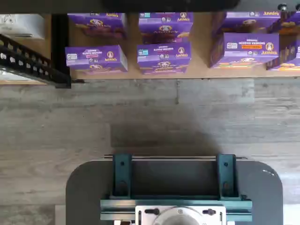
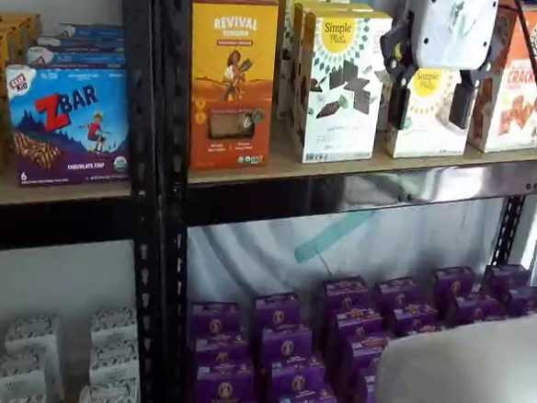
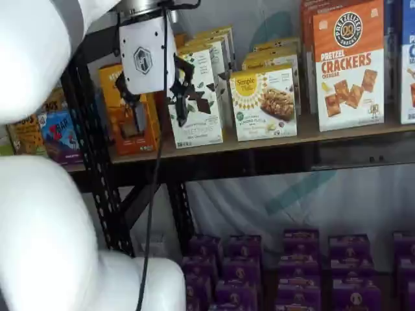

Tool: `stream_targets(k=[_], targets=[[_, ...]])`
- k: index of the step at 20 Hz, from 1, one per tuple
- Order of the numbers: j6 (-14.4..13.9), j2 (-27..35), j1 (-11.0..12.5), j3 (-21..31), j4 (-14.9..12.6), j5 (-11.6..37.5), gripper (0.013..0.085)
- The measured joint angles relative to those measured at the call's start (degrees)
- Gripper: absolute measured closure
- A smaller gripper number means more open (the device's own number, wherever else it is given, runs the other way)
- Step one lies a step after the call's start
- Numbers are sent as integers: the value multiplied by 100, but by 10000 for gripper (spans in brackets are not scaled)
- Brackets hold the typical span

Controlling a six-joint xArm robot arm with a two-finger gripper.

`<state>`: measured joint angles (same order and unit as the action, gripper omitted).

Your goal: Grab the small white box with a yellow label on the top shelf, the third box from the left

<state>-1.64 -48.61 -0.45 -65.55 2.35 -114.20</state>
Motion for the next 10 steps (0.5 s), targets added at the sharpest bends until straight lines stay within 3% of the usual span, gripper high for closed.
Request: stream_targets(k=[3, 10], targets=[[143, 70, 303, -56, 335, -136, 130], [154, 39, 290, 25, 326, -38, 130]])
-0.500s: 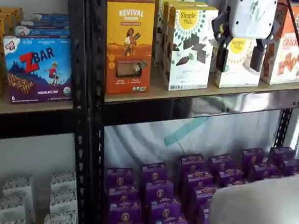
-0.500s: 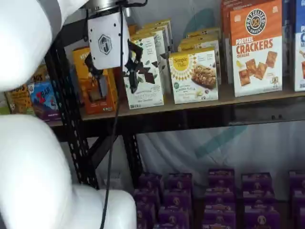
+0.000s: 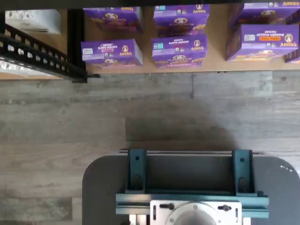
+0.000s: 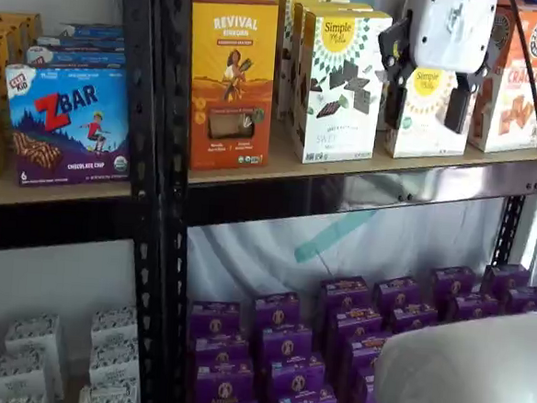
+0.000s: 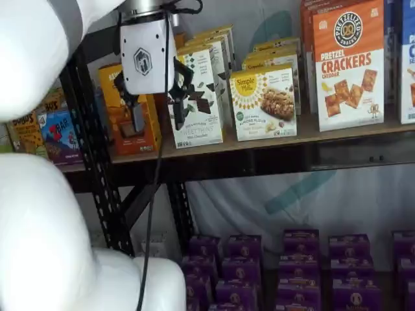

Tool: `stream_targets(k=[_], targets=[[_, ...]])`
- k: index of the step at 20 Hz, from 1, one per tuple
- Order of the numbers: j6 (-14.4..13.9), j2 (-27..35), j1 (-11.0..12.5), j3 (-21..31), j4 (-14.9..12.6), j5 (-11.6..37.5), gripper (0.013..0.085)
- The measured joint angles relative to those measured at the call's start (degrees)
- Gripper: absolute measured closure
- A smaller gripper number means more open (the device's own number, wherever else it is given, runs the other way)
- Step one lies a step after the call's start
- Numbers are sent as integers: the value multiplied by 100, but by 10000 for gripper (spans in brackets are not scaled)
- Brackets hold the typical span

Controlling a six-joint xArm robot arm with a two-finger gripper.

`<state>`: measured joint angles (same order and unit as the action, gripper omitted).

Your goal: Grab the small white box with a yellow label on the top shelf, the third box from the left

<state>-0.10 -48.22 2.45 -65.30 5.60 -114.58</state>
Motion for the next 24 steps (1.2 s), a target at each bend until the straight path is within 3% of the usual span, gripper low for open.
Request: stream_targets(k=[5, 8, 12, 17, 24], targets=[[30, -40, -127, 214, -354, 535, 130], [192, 62, -13, 279, -543, 886, 130], [613, 314, 405, 285, -641, 1322, 130], [1152, 598, 985, 214, -505, 1841, 130], [1676, 1023, 1535, -69, -357, 2278, 130]])
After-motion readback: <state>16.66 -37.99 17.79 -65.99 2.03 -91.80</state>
